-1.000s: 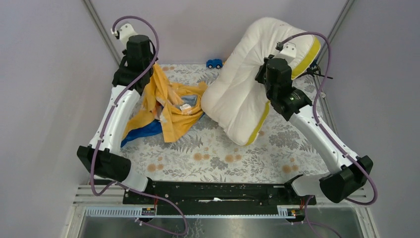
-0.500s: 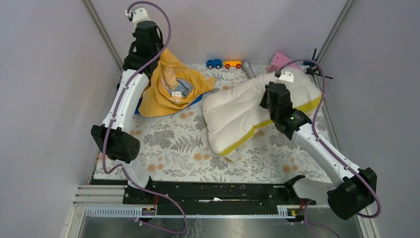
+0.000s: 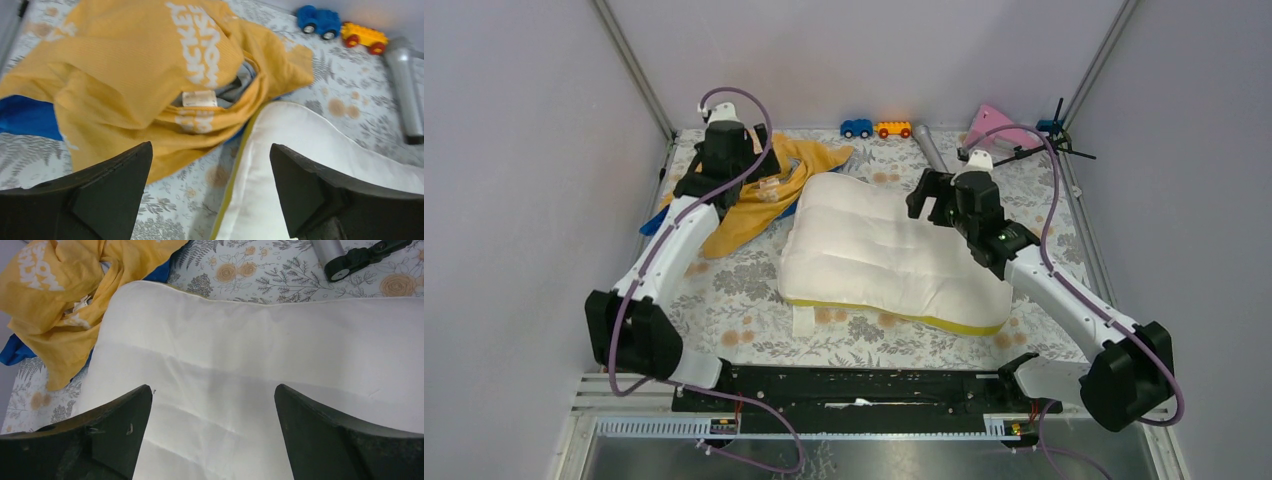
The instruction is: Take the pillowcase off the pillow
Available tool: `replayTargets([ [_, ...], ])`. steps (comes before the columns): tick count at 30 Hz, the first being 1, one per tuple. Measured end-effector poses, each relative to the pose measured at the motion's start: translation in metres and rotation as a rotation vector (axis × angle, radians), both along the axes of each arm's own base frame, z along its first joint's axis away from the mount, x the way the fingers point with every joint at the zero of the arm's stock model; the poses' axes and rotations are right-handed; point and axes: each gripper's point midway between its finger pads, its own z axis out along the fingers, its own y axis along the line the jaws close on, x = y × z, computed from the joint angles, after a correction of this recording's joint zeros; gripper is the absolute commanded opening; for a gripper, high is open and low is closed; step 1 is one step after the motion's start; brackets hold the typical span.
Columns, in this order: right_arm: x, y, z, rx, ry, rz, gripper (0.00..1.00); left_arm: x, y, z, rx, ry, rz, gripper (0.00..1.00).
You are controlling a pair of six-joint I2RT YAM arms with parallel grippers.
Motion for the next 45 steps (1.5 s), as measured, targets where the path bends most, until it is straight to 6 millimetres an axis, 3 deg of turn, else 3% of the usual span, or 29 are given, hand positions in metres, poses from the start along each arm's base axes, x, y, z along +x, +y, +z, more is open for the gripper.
replayTargets([
  [5, -0.007, -0.006, 0.005, -0.010, -0.111, 0.026, 1.00, -0.041, -0.015, -0.014, -0.112, -0.064, -0.092, 0.99],
  [8, -0.026, -0.022, -0.013, -0.039, -0.157, 0.018, 1.00, -0.062, -0.024, -0.045, -0.174, -0.057, -0.133, 0.99],
  [10, -0.033, -0.034, -0.028, -0.076, -0.154, -0.005, 1.00, -0.074, -0.031, -0.077, -0.205, -0.031, -0.155, 0.99],
  [14, -0.035, -0.052, -0.050, -0.149, -0.136, -0.069, 0.99, -0.097, -0.039, -0.124, -0.201, 0.020, -0.181, 0.99],
  [17, -0.033, -0.066, -0.067, -0.168, -0.088, -0.114, 1.00, -0.103, -0.040, -0.141, -0.163, -0.009, -0.187, 0.99],
  [19, -0.024, -0.086, -0.078, -0.139, -0.041, -0.177, 1.00, -0.106, -0.035, -0.153, -0.123, -0.031, -0.178, 0.99],
  [21, -0.015, -0.118, -0.090, -0.111, 0.000, -0.283, 1.00, -0.110, -0.021, -0.166, -0.071, -0.034, -0.140, 0.99],
  [23, -0.012, -0.149, -0.100, -0.097, 0.013, -0.390, 1.00, -0.110, -0.007, -0.169, -0.015, -0.051, -0.104, 0.99],
  [26, -0.012, -0.164, -0.107, -0.120, -0.031, -0.423, 1.00, -0.104, 0.008, -0.159, 0.043, -0.113, -0.063, 0.99],
  [29, -0.015, -0.168, -0.117, -0.178, -0.085, -0.392, 0.95, -0.097, 0.021, -0.146, 0.094, -0.173, -0.026, 0.96],
  [33, -0.019, -0.172, -0.132, -0.280, -0.156, -0.338, 0.97, -0.090, 0.029, -0.134, 0.155, -0.276, -0.011, 0.96],
  [35, -0.017, -0.171, -0.135, -0.309, -0.184, -0.311, 0.99, -0.098, 0.036, -0.147, 0.181, -0.321, -0.008, 0.95],
  [37, -0.013, -0.171, -0.134, -0.324, -0.214, -0.305, 1.00, -0.109, 0.045, -0.174, 0.218, -0.260, -0.012, 0.94],
  [39, -0.010, -0.172, -0.135, -0.344, -0.239, -0.298, 1.00, -0.111, 0.049, -0.185, 0.242, -0.232, -0.014, 0.93],
  [45, -0.001, -0.175, -0.141, -0.378, -0.308, -0.304, 1.00, -0.091, 0.051, -0.164, 0.267, -0.323, -0.026, 0.92],
])
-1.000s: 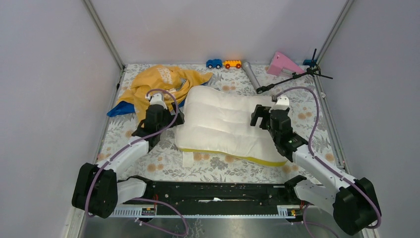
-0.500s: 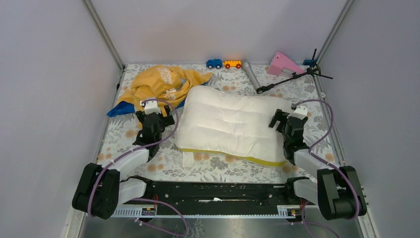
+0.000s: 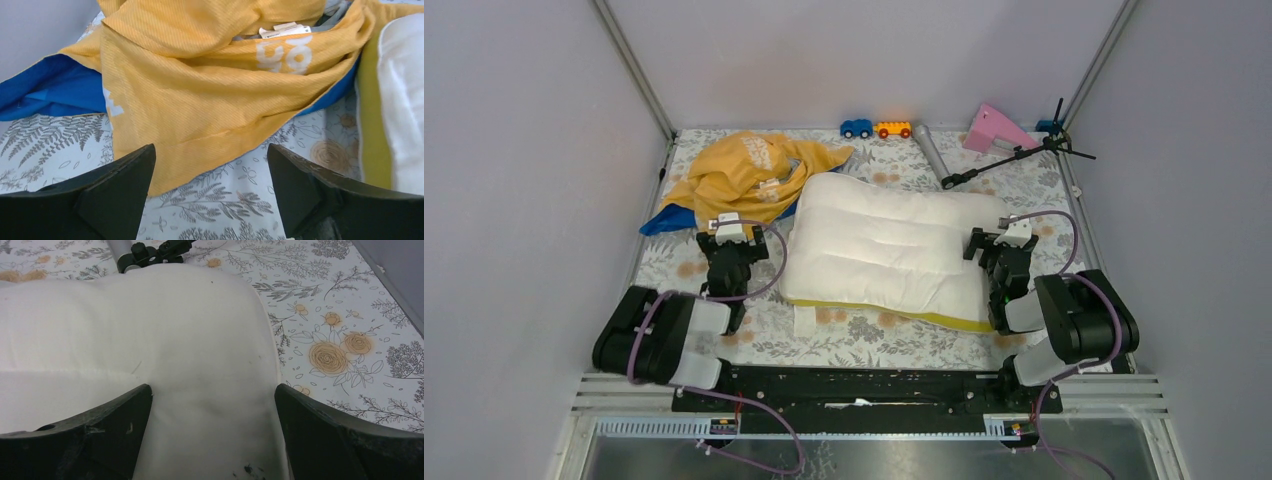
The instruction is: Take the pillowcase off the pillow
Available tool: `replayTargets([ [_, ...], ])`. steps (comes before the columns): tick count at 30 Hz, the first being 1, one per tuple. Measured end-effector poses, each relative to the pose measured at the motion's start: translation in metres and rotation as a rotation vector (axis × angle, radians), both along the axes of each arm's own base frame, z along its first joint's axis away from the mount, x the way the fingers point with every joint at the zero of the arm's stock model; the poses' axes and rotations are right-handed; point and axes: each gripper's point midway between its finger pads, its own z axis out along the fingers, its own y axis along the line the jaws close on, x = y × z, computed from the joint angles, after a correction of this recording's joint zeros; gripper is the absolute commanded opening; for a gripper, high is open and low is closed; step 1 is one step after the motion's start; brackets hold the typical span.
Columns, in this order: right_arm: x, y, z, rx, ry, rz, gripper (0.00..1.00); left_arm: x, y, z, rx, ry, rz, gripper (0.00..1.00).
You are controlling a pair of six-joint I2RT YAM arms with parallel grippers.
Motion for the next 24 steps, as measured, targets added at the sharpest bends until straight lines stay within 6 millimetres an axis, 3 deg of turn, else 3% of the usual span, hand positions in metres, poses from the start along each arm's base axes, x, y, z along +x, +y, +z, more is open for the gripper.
replayTargets([
  [2, 0.001, -0.002, -0.007, -0.002, 0.014, -0.010, 1.00, 0.008, 0.003, 0.000, -0.002, -0.032, -0.012, 0.94],
  [6, 0.007, -0.003, 0.003, -0.001, -0.021, -0.020, 1.00, 0.008, 0.011, -0.020, -0.003, 0.017, -0.015, 0.99],
  [24, 0.007, -0.004, 0.003, -0.001, -0.022, -0.024, 1.00, 0.013, 0.004, -0.014, -0.015, -0.006, -0.062, 0.99],
])
